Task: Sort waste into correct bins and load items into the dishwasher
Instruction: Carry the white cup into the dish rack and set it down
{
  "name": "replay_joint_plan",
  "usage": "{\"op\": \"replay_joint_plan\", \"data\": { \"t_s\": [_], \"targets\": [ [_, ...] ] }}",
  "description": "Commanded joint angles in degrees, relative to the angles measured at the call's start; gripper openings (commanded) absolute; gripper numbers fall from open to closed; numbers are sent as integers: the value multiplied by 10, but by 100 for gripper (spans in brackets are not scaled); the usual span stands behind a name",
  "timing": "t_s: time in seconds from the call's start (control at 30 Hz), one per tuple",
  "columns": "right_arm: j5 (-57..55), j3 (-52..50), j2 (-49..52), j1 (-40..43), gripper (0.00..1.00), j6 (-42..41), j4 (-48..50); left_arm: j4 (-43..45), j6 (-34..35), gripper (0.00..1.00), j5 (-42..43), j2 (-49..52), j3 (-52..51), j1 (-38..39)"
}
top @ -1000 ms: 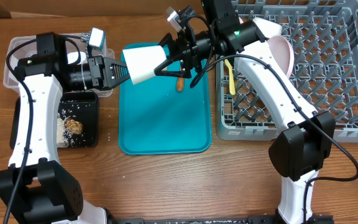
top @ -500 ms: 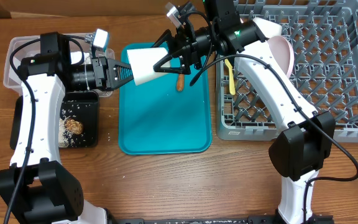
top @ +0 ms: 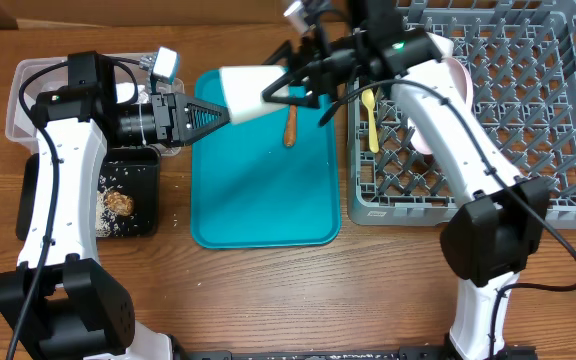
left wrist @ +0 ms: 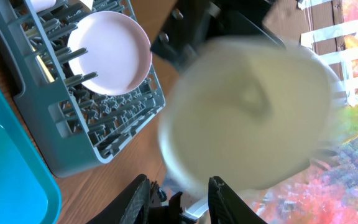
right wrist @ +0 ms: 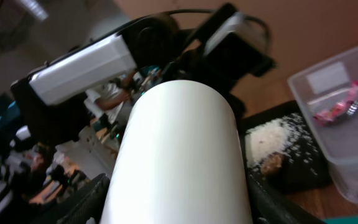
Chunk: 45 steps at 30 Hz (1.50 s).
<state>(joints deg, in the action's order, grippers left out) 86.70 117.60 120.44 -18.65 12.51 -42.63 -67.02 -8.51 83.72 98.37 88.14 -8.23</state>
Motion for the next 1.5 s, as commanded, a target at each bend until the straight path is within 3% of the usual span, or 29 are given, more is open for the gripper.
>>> {"op": "replay_joint_plan", "data": {
  "t_s": [0.0,0.13,0.23,0.37,0.53,0.67,0.97,1.47],
  "targets": [
    [-37,1,-6,51,56,-23,-21,4,0,34,-1,-2,9,3],
    [-141,2,-6,97,56,-23,-97,12,0,35,-5,-2,9,3],
    [-285,2,-7,117,54,-57,-158,15,0,35,-43,-2,9,3],
    [-496,2,-14,122,53,-116,-226,26,12,35,-159,-2,9,3],
    [-694,3,-25,108,53,-180,-296,33,64,35,-365,-2,9,4],
    [-826,3,-25,96,53,-225,-339,38,110,41,-440,-2,9,4],
    [-903,3,-25,84,53,-246,-366,59,120,45,-441,-2,9,4],
    [-875,1,1,63,53,-243,-343,57,120,45,-441,-2,9,4]
  ]
}}
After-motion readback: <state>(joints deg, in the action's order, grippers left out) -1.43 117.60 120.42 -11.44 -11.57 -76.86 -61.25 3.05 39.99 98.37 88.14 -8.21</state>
